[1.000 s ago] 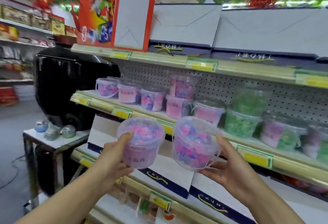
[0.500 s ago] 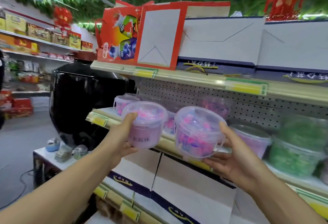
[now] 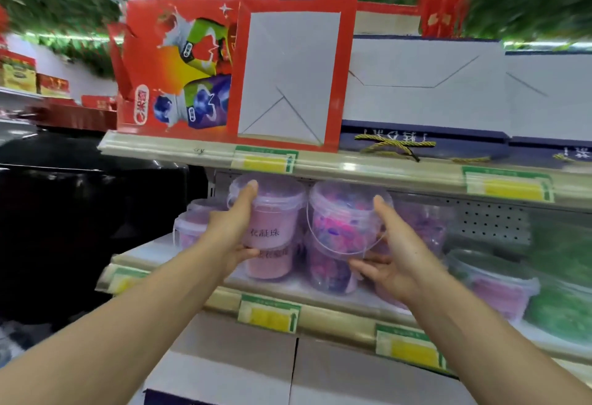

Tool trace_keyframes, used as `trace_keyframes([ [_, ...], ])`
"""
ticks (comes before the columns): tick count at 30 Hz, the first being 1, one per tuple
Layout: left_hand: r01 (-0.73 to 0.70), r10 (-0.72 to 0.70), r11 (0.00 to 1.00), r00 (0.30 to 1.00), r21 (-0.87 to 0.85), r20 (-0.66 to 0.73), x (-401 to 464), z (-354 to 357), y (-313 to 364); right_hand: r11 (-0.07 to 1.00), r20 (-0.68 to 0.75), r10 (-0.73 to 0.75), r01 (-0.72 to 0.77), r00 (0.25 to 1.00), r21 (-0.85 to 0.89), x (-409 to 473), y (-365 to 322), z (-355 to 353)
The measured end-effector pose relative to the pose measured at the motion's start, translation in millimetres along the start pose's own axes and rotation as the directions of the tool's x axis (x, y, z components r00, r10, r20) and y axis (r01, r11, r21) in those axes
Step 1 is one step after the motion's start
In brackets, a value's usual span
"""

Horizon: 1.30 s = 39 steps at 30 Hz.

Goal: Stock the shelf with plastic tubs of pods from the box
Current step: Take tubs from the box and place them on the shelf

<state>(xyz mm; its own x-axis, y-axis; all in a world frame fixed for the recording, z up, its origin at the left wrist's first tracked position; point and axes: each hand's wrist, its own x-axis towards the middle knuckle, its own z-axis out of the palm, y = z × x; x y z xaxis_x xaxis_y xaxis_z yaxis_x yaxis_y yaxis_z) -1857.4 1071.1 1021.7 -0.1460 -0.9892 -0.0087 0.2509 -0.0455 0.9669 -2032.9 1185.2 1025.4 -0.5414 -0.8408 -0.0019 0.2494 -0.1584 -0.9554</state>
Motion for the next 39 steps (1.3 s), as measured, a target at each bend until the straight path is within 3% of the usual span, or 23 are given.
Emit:
trace_keyframes([
  [4,-0.019,0.017,0.999,0.997,0.025,0.082,16,1,-7,0.999,-0.016,0.018,-0.018,1.0,-0.039,10,3,6],
  [6,-0.13,0.117,0.985,0.986,0.11,0.115,20,-4,-14,0.997,-0.002,-0.002,0.002,1.0,-0.075,13,6,4],
  [8,-0.252,0.231,0.943,0.966,0.218,0.117,28,-10,-19,0.972,-0.015,-0.044,0.04,0.999,-0.231,13,12,2],
  [10,-0.329,0.316,0.843,0.943,0.427,0.102,37,-16,-21,0.83,-0.059,-0.213,0.149,0.975,-0.538,11,18,2],
  [13,-0.39,0.476,0.614,0.876,0.686,0.072,40,-18,-21,0.401,-0.063,-0.542,0.192,0.838,-0.896,9,25,2],
  [16,-0.495,0.651,0.406,0.747,0.768,0.137,35,-15,-23,0.299,-0.021,-0.711,0.275,0.703,-0.914,7,28,10],
  [19,-0.499,0.69,0.288,0.7,0.817,0.184,32,-12,-26,0.327,-0.019,-0.737,0.331,0.676,-0.885,15,32,18],
  [23,-0.505,0.673,0.211,0.696,0.837,0.25,29,-10,-29,0.349,-0.048,-0.728,0.31,0.684,-0.884,24,33,23],
  [26,-0.513,0.667,0.148,0.683,0.846,0.298,27,-12,-33,0.137,0.026,-0.704,0.171,0.71,-0.976,22,37,19],
  [28,-0.513,0.663,0.109,0.676,0.851,0.323,25,-14,-36,-0.029,0.109,-0.751,0.133,0.651,-0.991,18,41,18],
  [30,-0.517,0.649,0.093,0.68,0.851,0.342,23,-15,-38,-0.102,0.174,-0.724,0.145,0.668,-0.984,17,44,19],
  [34,-0.52,0.62,0.069,0.691,0.851,0.372,19,-18,-42,-0.114,0.22,-0.638,0.192,0.738,-0.975,15,45,17],
  [36,-0.537,0.64,0.037,0.66,0.843,0.393,12,-17,-45,-0.123,0.28,-0.615,0.261,0.737,-0.957,6,46,14],
  [39,-0.613,0.669,-0.016,0.58,0.79,0.464,-6,-8,-53,-0.225,0.407,-0.599,0.342,0.689,-0.912,-9,56,-3],
])
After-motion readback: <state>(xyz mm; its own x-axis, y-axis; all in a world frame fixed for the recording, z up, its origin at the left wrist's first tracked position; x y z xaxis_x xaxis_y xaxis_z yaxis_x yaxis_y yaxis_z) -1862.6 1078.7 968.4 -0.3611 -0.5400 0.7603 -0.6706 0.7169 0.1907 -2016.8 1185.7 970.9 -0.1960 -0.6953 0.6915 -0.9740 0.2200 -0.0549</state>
